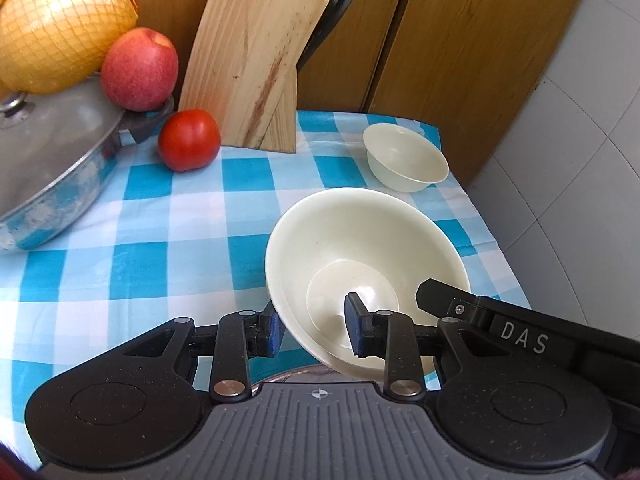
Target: Organize plates and bowls
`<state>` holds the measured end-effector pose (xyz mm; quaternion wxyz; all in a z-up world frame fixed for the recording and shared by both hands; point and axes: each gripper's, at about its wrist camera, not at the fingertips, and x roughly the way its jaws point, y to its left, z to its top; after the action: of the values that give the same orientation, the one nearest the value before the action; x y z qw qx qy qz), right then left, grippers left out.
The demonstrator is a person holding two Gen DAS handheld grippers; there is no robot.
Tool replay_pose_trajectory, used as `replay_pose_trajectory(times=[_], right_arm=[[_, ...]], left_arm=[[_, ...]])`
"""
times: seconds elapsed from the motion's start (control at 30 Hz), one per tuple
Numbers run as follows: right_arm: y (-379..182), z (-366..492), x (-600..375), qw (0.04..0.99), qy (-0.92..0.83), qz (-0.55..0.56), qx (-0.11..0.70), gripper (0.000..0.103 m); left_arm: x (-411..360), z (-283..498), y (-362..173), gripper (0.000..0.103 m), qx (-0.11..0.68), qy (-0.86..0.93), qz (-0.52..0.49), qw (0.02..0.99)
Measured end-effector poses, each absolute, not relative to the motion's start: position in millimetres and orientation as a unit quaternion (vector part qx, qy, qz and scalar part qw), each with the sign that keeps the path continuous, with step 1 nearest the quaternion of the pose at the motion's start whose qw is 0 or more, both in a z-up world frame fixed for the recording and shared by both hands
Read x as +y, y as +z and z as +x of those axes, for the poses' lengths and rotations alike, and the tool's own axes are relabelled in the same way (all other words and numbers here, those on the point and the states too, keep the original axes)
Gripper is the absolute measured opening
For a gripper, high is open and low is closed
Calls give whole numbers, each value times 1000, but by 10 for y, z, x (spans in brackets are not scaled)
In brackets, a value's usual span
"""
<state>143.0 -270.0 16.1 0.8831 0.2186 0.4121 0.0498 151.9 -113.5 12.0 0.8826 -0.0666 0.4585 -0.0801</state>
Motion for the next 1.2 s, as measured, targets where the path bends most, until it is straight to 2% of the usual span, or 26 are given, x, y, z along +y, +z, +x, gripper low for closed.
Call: replay_pose_trajectory(times=[0.3, 0.87, 1.2], right_arm=[[31, 1531, -2763, 877, 41, 226, 422, 14], [100, 1528, -2918, 885, 20, 243, 397, 16], [99, 1639, -3076, 885, 11, 255, 389, 16]], left_arm=[[-1156, 1650, -11, 39, 472, -81, -62, 876], [-996, 1646, 126, 40, 454, -74, -86, 884], [-1008, 1719, 130, 44, 454, -78, -88, 883]])
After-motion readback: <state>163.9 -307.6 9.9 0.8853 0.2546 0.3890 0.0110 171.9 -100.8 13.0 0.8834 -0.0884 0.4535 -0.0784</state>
